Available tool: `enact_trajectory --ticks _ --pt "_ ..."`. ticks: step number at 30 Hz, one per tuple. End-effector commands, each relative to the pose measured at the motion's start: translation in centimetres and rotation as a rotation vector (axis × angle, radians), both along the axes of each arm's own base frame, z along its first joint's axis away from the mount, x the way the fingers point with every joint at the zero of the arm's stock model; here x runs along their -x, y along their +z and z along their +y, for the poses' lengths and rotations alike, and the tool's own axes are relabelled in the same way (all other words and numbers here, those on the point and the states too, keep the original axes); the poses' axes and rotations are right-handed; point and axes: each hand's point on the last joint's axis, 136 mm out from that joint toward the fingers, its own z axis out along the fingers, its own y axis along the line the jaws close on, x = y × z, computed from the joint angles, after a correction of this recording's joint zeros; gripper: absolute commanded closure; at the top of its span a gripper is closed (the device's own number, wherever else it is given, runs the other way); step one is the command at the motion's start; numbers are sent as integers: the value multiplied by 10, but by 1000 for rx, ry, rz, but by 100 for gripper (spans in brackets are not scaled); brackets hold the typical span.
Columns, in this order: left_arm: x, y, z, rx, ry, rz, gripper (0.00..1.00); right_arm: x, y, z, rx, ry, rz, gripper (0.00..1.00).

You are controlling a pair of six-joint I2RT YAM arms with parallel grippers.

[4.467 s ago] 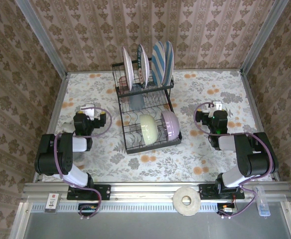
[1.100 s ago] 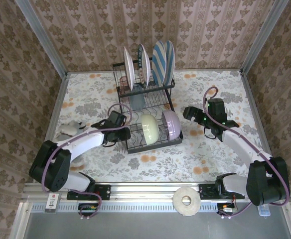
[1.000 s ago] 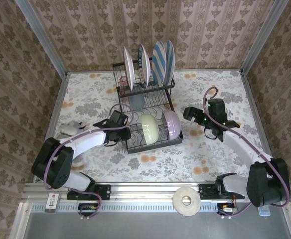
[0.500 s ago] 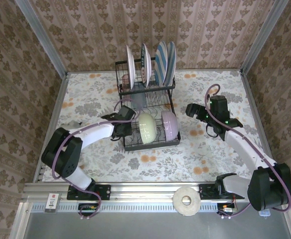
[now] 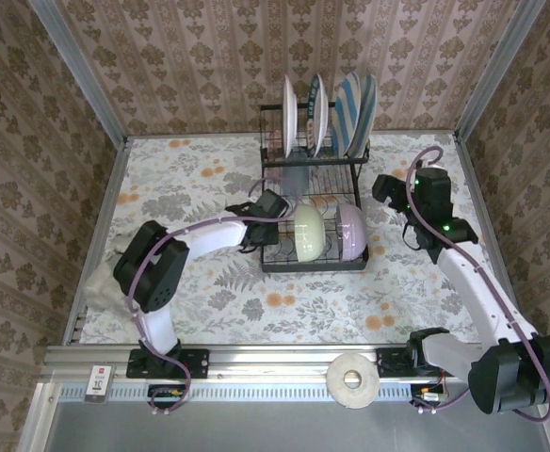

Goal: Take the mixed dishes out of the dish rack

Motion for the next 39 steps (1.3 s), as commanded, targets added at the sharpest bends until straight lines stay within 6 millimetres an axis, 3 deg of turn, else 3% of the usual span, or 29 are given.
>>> enact_trajectory --ticks 1,6,14,27,39 --pt "18 -4 -85 209 -229 29 100 9 32 -17 61 -68 -51 3" --pt "19 -3 -111 272 -236 48 100 19 70 -20 72 -74 -148 6" --pt "27 -2 -123 322 -244 69 100 20 121 -19 86 -59 -250 8" --pt "47 0 -129 334 -262 75 100 -27 149 -16 128 -50 -258 8" --pt "44 25 -105 299 -245 9 47 -30 157 -35 139 -110 -236 8"
